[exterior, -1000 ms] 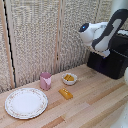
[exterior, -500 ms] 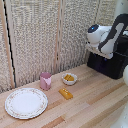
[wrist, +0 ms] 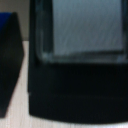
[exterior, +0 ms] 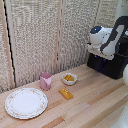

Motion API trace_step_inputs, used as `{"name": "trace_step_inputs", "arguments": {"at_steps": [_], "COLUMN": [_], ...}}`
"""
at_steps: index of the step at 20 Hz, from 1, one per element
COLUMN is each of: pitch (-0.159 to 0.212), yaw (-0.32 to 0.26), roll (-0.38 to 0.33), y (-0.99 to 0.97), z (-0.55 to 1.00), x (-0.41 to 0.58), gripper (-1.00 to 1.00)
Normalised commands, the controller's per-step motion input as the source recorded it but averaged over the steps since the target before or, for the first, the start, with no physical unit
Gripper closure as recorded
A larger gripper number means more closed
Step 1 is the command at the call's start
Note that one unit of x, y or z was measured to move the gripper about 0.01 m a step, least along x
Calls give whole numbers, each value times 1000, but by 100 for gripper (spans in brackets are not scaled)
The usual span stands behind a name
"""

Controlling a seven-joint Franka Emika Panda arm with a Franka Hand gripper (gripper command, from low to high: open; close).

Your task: Carefully navigate your gripper to the air fryer's handle. Confidently seize the handle using your gripper. Gradually bring the handle toward yourself to access the air fryer.

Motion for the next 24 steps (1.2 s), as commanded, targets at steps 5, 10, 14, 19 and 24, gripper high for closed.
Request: {"name": "trace_step_inputs", "arguments": {"at_steps": [5, 10, 14, 19, 24], "pitch": [187, 255, 244, 163, 64], "yaw": [-122, -198, -199, -160, -138], "roll": [138, 291, 326, 312, 224], "y": [0, 0, 11, 130, 463], "z": [153, 25, 0, 57, 78], "x": [134, 87, 69, 2, 0], "gripper": [100, 100, 100, 100, 100]}}
